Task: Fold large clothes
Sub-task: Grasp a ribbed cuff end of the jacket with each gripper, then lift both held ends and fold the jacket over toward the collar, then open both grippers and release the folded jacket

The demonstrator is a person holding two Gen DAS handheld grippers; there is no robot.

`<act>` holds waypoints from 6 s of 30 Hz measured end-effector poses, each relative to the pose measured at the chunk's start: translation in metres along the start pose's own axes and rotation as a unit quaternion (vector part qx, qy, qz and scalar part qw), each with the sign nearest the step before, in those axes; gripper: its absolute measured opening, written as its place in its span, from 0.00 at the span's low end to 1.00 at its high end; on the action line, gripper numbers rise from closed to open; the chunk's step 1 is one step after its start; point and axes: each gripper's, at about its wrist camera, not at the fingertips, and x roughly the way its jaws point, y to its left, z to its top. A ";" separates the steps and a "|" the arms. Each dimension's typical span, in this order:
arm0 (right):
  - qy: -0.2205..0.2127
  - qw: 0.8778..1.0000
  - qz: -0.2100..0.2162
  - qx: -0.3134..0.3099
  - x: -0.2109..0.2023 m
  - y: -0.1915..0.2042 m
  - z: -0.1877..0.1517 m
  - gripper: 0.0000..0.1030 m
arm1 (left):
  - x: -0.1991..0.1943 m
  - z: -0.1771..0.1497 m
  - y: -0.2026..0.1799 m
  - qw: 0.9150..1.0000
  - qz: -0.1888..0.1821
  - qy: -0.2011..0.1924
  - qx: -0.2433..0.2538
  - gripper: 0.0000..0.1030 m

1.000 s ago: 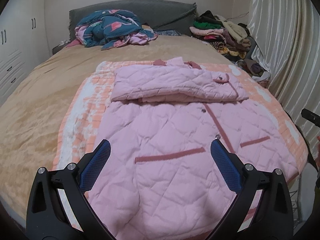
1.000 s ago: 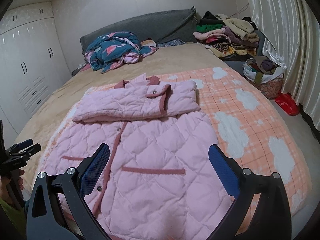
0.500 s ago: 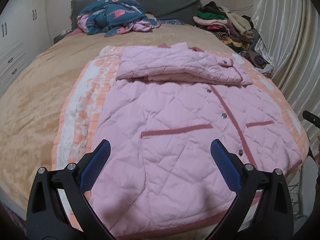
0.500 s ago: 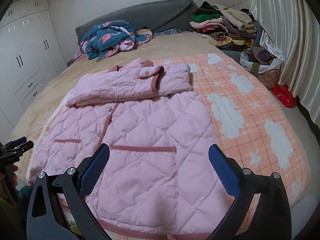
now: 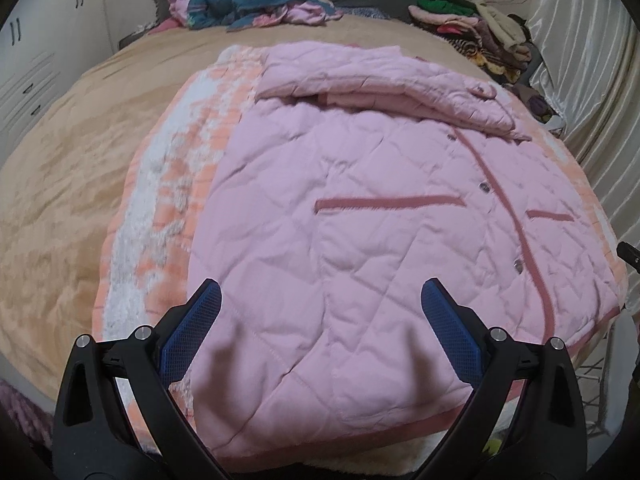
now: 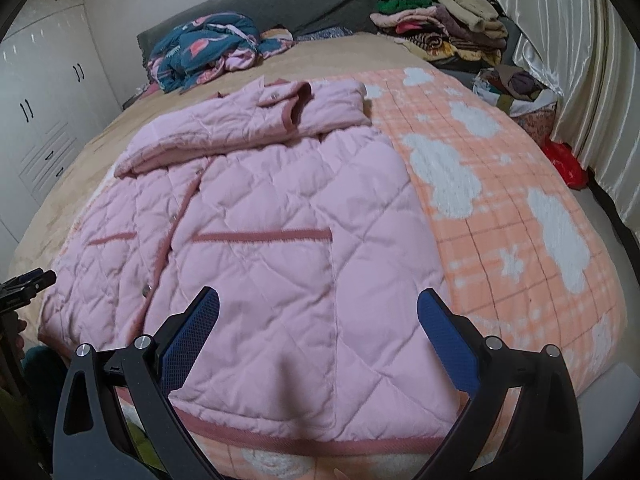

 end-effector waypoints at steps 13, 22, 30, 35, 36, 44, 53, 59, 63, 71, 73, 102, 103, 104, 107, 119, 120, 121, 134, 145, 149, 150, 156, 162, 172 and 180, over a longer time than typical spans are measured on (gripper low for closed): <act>0.030 0.999 0.002 0.011 0.008 -0.023 -0.021 0.96 | 0.017 -0.020 0.044 0.996 0.003 0.060 -0.065 0.91; 0.056 0.998 -0.003 0.029 0.013 -0.046 -0.041 0.96 | 0.031 -0.035 0.050 0.987 -0.060 0.120 -0.094 0.91; 0.104 0.991 0.040 0.080 0.028 -0.070 -0.068 0.96 | 0.033 -0.036 0.028 0.990 -0.031 0.127 -0.043 0.91; 0.093 0.983 0.095 0.128 0.023 -0.079 -0.075 0.73 | 0.032 -0.036 0.032 0.990 -0.046 0.122 -0.050 0.91; 0.089 0.982 0.107 0.132 0.021 -0.080 -0.074 0.55 | 0.031 -0.036 0.033 0.990 -0.048 0.120 -0.053 0.90; -0.005 0.973 0.184 0.138 -0.013 -0.074 -0.046 0.15 | 0.014 -0.038 0.037 0.994 -0.038 0.077 -0.066 0.36; -0.098 0.969 0.201 0.107 -0.050 -0.062 0.011 0.12 | -0.030 0.007 0.022 0.998 -0.051 -0.012 -0.036 0.10; -0.129 0.964 0.212 0.093 -0.058 -0.053 0.049 0.12 | -0.044 0.044 0.019 0.996 -0.057 -0.049 -0.045 0.10; -0.146 0.962 0.215 0.088 -0.060 -0.047 0.074 0.12 | -0.054 0.072 0.015 0.994 -0.065 -0.073 -0.047 0.10; -0.174 0.956 0.219 0.086 -0.061 -0.045 0.122 0.12 | -0.064 0.118 0.012 0.991 -0.071 -0.105 -0.046 0.10; -0.180 0.955 0.217 0.088 -0.061 -0.046 0.135 0.12 | -0.065 0.127 0.013 0.990 -0.072 -0.113 -0.049 0.10; -0.226 0.958 0.137 0.108 0.006 -0.054 0.239 0.12 | -0.022 0.225 0.003 0.985 0.003 -0.171 -0.019 0.10; -0.227 0.959 0.135 0.108 0.009 -0.054 0.240 0.12 | -0.018 0.227 0.003 0.985 0.007 -0.173 -0.020 0.10; -0.228 0.959 0.131 0.107 0.012 -0.053 0.242 0.12 | -0.015 0.229 0.002 0.985 0.008 -0.174 -0.020 0.10; -0.233 0.960 0.118 0.105 0.022 -0.051 0.247 0.12 | -0.005 0.233 0.002 0.983 0.014 -0.180 -0.022 0.10; -0.234 0.969 0.046 0.070 0.060 -0.039 0.252 0.12 | 0.023 0.230 0.009 0.978 0.003 -0.197 -0.066 0.10; -0.234 0.969 0.042 0.068 0.063 -0.038 0.252 0.12 | 0.026 0.229 0.011 0.978 -0.001 -0.197 -0.070 0.10; -0.234 0.970 0.035 0.061 0.066 -0.036 0.253 0.12 | 0.027 0.229 0.013 0.978 -0.003 -0.197 -0.073 0.10; -0.205 0.976 0.040 0.059 0.096 -0.025 0.273 0.15 | 0.059 0.241 0.025 0.981 -0.028 -0.178 -0.075 0.10; -0.175 0.963 0.135 0.155 0.113 -0.051 0.280 0.33 | 0.072 0.244 0.030 0.981 -0.040 -0.168 -0.083 0.10; -0.194 0.957 0.149 0.158 0.100 -0.043 0.271 0.96 | 0.074 0.244 0.028 0.981 -0.042 -0.169 -0.083 0.12; -0.200 0.957 0.150 0.149 0.096 -0.038 0.268 0.96 | 0.074 0.244 0.029 0.981 -0.043 -0.170 -0.082 0.12; -0.202 0.971 0.120 0.050 0.086 0.012 0.239 0.96 | 0.075 0.241 0.026 0.980 -0.043 -0.173 -0.083 0.14; -0.168 0.978 0.115 -0.055 0.099 0.071 0.199 0.96 | 0.072 0.240 0.022 0.981 -0.042 -0.174 -0.080 0.22; -0.115 0.988 0.092 -0.046 0.126 0.088 0.163 0.96 | 0.047 0.237 0.015 0.976 -0.061 -0.197 -0.072 0.68; -0.145 0.988 0.043 -0.009 0.105 0.045 0.161 0.96 | 0.009 0.232 0.011 0.966 -0.032 -0.249 -0.056 0.88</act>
